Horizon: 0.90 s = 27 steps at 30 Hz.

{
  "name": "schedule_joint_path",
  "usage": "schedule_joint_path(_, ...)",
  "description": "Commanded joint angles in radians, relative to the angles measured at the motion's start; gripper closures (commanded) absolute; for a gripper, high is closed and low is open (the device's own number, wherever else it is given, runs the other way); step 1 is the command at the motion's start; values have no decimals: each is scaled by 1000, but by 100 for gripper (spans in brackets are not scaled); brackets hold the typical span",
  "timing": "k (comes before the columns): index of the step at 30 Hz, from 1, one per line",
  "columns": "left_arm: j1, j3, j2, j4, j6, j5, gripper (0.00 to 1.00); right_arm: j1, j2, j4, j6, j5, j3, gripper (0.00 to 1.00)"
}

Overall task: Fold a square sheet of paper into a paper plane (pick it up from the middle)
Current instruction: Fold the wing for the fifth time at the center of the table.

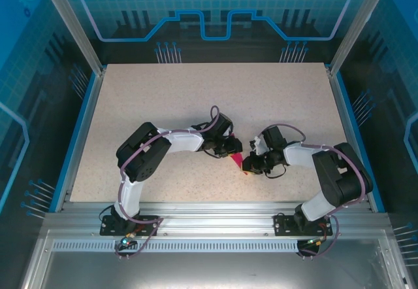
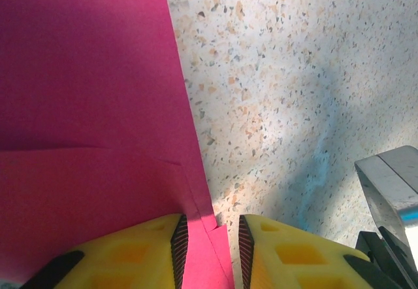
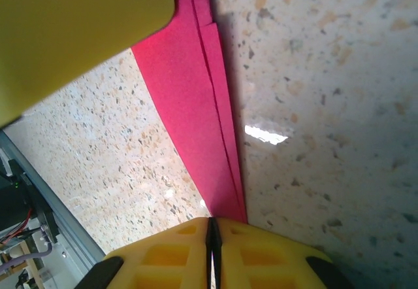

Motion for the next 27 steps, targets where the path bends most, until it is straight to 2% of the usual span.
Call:
schedule_joint_path(1,5,9,26,-60,19,-22,69,13,9,-123,19,66,-58,88)
schedule_joint_path(8,5,14,27,-60,19,-16,69,14,2,-162,9,82,-37,88)
schedule_joint_path(14,5,12,27,-59,22,-11,69,14,-118,-192,-4,66,-30,87)
schedule_joint_path(22,5,16,27,-56,25,-1,69,16,-27,-202,-9,115,-29,88)
schedule_joint_path(27,3,17,24,-57,29,6,69,19,-136,-236,-14,135,-10,87)
